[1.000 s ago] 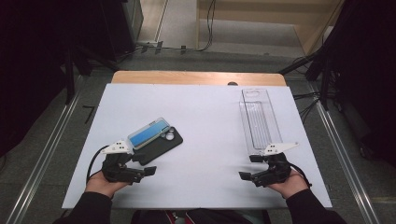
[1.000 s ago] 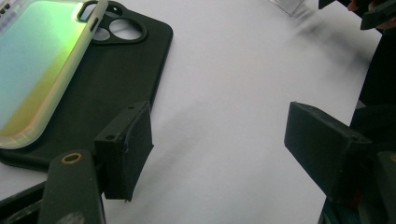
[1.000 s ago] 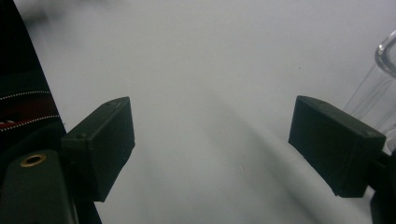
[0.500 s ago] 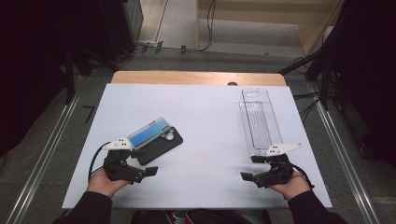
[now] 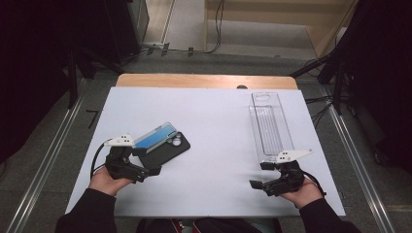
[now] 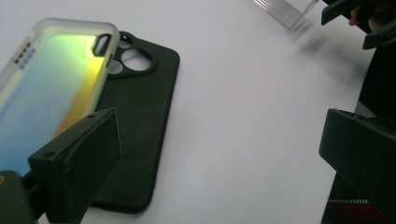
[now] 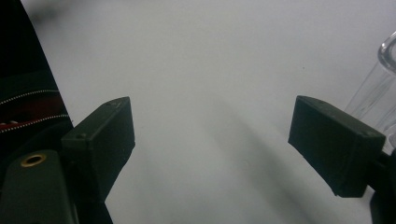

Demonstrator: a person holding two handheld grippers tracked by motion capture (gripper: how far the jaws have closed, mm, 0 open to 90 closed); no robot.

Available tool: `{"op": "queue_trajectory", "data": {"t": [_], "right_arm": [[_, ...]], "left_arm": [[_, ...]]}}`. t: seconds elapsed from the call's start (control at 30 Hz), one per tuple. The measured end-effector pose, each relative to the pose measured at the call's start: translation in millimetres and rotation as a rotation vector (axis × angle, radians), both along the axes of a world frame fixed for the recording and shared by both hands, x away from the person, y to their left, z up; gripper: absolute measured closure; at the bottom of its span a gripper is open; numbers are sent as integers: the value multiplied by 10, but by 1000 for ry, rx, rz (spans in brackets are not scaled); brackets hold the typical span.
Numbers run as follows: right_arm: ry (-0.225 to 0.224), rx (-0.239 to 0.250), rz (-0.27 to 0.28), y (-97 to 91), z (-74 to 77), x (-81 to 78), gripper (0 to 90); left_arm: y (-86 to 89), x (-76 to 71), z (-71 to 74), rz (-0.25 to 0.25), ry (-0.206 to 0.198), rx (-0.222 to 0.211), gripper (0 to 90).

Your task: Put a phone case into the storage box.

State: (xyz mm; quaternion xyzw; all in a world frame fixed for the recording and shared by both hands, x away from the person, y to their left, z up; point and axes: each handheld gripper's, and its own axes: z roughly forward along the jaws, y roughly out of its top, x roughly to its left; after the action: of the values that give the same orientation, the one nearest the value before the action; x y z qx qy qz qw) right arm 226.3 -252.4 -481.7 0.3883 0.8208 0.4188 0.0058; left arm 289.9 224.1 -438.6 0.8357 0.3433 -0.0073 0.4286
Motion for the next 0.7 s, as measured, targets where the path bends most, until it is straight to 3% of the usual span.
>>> {"op": "queue_trajectory", "data": {"t": [0.37,0.7], "right_arm": [[-3,1,13,12,0,-1,129],[-1,-1,22,16,0,-4,129]], "left_arm": [[-1,275,77,-4,-36,33,0],[-4,497,124,-17,-42,31,8]]}}
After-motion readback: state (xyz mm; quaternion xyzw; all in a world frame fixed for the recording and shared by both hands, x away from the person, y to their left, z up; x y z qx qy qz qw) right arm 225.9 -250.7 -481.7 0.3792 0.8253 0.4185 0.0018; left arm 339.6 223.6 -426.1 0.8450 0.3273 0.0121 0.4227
